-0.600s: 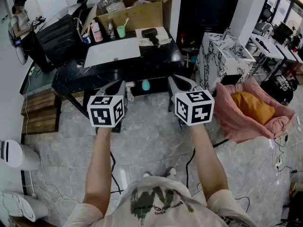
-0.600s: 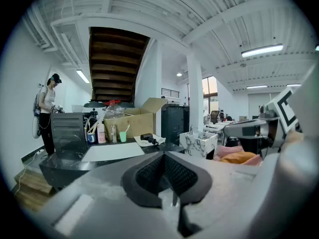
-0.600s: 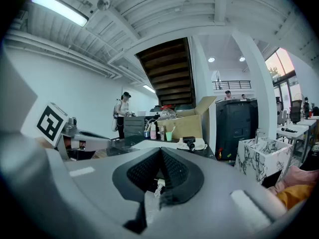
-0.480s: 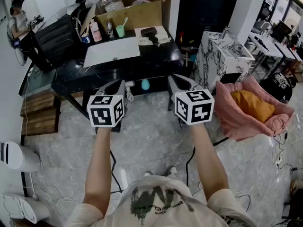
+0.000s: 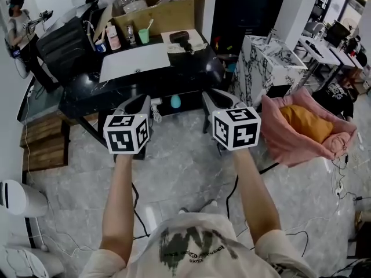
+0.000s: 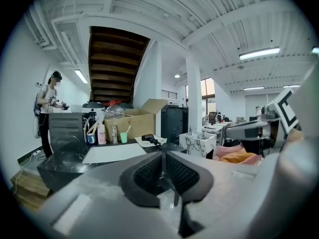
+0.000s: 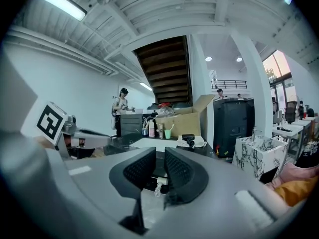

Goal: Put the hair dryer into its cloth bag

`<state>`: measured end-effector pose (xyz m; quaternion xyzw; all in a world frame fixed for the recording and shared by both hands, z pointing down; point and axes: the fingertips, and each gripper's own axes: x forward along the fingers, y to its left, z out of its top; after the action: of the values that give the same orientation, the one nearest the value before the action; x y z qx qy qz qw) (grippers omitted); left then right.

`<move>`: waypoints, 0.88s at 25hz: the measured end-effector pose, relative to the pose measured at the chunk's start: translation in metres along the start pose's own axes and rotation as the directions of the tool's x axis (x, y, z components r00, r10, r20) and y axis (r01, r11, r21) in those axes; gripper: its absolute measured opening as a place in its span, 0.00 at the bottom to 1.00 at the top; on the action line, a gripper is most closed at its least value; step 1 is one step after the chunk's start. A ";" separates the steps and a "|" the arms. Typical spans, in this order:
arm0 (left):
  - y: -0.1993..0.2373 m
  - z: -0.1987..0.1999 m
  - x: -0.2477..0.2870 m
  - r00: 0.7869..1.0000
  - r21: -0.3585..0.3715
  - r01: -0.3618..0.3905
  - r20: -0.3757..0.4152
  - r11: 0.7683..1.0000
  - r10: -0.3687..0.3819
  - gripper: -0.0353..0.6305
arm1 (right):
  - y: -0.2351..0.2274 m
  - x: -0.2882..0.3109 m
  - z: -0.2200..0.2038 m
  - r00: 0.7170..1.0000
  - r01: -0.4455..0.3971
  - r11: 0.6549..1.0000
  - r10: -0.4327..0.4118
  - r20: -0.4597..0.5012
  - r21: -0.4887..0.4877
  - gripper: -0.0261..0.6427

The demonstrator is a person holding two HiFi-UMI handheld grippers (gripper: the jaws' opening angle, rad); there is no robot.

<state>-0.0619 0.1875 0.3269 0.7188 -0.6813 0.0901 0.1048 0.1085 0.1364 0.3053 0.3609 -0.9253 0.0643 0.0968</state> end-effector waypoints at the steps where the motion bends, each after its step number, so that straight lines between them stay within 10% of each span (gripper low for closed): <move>1: 0.001 0.000 0.001 1.000 -0.001 0.006 -0.001 1.000 -0.006 0.12 | 0.000 0.000 0.000 1.000 0.001 1.000 -0.001 -0.002 0.001 0.13; 22: 0.028 0.010 0.081 1.000 -0.058 0.018 -0.004 0.998 -0.018 0.31 | -0.040 0.073 0.003 0.999 -0.038 0.999 0.038 -0.024 0.025 0.34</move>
<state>-0.0859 0.1058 0.3401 0.7215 -0.6768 0.0710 0.1281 0.0829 0.0584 0.3208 0.3436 -0.9299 0.0819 0.1023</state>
